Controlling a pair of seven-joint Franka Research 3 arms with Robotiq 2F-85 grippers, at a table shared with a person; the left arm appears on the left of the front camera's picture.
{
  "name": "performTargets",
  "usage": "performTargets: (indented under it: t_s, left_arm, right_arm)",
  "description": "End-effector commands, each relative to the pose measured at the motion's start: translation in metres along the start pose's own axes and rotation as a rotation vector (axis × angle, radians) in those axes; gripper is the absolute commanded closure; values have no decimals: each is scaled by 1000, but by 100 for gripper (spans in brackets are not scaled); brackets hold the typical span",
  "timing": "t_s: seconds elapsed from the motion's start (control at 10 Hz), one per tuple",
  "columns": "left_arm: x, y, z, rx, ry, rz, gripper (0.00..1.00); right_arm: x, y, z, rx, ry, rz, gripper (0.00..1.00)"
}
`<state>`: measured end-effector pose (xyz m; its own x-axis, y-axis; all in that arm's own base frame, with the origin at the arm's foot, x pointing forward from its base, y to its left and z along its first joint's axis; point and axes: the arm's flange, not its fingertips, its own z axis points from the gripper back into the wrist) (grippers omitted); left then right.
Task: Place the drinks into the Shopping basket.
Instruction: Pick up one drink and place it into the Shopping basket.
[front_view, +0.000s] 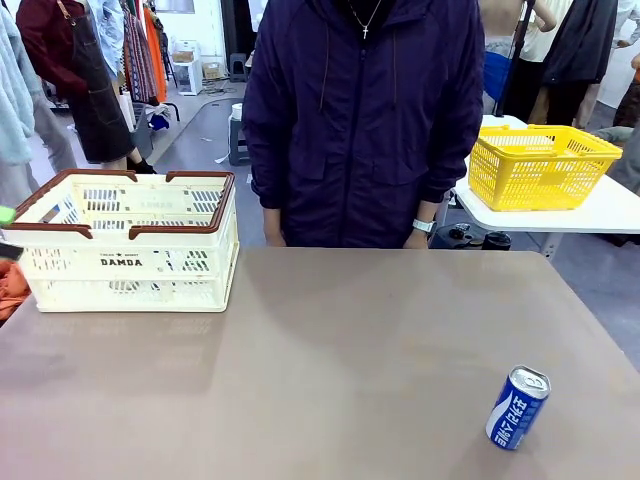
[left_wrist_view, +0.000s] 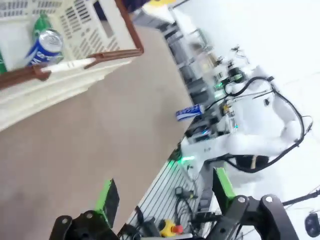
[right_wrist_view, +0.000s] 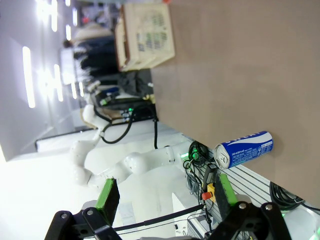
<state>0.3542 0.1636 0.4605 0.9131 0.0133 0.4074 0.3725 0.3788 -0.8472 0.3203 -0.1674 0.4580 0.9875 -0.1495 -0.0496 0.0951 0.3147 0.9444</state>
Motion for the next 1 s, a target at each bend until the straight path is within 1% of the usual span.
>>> performTargets:
  t_s: [0.0, 0.1, 0.2, 0.9]
  left_arm:
    - [-6, 10, -6, -73, -51, -22, 0]
    - [5, 22, -14, -5, -26, 62, 0]
    - [-13, 9, -1, -36, -37, 2, 0]
    - [-13, 9, -1, -36, -37, 2, 0]
  right_arm:
    - [-2, 3, 1, -6, 8, -9, 0]
    - [-2, 3, 1, -6, 8, -9, 0]
    - [-2, 3, 1, -6, 8, -9, 0]
    - [-2, 3, 1, -6, 8, -9, 0]
